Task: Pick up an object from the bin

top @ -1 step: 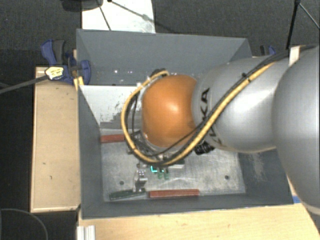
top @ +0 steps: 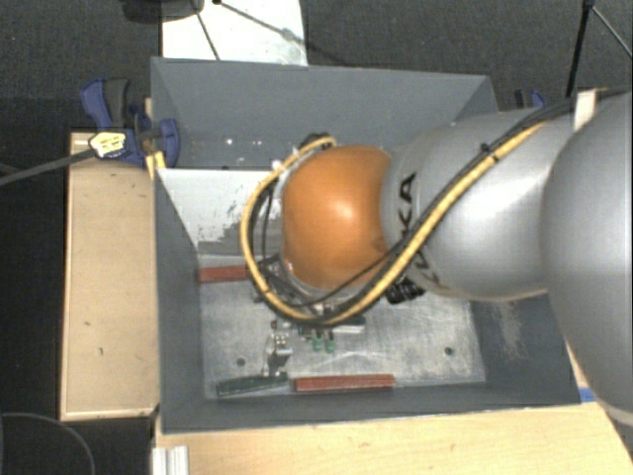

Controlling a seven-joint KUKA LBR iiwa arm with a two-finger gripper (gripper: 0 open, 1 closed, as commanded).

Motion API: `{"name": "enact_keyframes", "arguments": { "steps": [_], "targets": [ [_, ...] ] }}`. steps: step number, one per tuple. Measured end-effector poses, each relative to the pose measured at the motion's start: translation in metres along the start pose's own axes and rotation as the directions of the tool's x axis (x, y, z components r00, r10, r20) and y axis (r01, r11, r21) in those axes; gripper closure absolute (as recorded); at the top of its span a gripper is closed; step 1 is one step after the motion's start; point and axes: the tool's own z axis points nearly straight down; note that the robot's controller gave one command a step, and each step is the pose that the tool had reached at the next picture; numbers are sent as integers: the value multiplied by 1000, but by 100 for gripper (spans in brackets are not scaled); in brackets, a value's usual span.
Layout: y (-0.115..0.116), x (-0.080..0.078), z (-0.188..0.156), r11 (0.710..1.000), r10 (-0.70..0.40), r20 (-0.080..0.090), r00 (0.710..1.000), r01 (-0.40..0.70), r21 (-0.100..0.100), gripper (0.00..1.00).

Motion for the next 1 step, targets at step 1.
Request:
{"name": "enact_keyframes", "arguments": {
  "steps": [1],
  "targets": [
    [-6, 0, 42, 999, -38, 8, 999, 38, -2, 0]
  ]
}}
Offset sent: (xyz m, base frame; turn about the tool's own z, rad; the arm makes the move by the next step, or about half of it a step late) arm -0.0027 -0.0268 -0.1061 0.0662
